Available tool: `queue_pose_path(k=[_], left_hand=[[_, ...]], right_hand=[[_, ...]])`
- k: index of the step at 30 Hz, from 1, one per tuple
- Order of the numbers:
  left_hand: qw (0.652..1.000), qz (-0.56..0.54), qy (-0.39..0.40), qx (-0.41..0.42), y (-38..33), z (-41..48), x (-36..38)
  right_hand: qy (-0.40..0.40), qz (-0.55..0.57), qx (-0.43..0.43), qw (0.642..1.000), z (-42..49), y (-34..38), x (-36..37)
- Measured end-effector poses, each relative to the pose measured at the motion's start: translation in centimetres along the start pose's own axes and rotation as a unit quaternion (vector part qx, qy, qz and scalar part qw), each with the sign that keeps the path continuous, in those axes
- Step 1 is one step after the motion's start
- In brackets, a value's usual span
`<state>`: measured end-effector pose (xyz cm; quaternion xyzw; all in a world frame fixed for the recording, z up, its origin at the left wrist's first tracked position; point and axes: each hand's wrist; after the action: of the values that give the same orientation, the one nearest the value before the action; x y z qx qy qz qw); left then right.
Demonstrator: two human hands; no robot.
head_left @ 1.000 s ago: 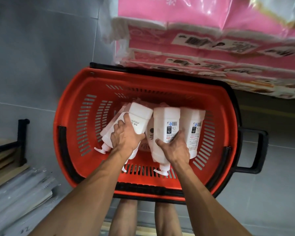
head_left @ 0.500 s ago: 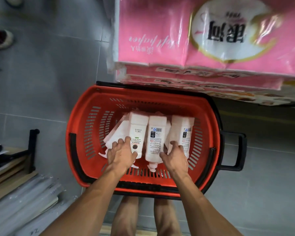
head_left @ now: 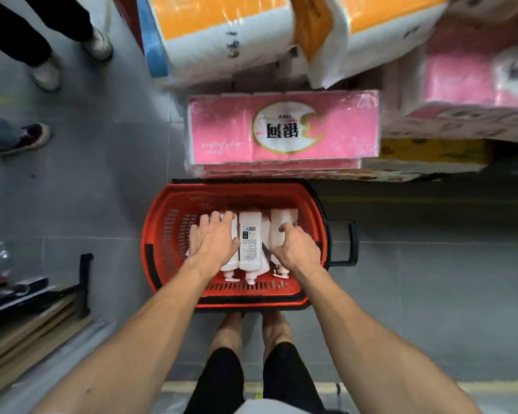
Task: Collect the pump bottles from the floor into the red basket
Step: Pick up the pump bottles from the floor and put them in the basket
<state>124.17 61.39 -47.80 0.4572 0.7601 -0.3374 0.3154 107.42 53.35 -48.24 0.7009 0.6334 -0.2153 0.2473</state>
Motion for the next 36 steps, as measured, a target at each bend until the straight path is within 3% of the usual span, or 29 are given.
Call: queue_pose_path(k=[7,13,27,36], left_hand=[[0.993,0.054,-0.035,0.101,-4.5,-5.6,-7.5],[0.968,0.109,-0.024,0.224,-9.7,-8.5,-12.1],[0.875,0.190,-0.032,0.443,-18.9,-14.3,-17.9],[0.792,0.236,-0.021,0.563,-31.0,-18.9,-16.9]], right_hand=[[-0.038,0.004,-0.011,0.999,-7.4,-1.0,-6.2],[-0.103,0.025,0.029,0.994,-15.4,-4.3,-10.5],[-0.198,0.207,0.173,0.942,-29.2,-12.2,-10.1],[-0.247,0.292,0.284,0.879,-35.7,-24.2,-9.5]])
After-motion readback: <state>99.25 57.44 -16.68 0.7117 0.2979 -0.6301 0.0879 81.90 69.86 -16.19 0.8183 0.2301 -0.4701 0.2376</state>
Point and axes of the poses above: each hand's wrist, its own z-axis towards the middle knuckle, its own x-axis out of the palm, y = z × x, and after that the axes turned 14 degrees about x, right-handed
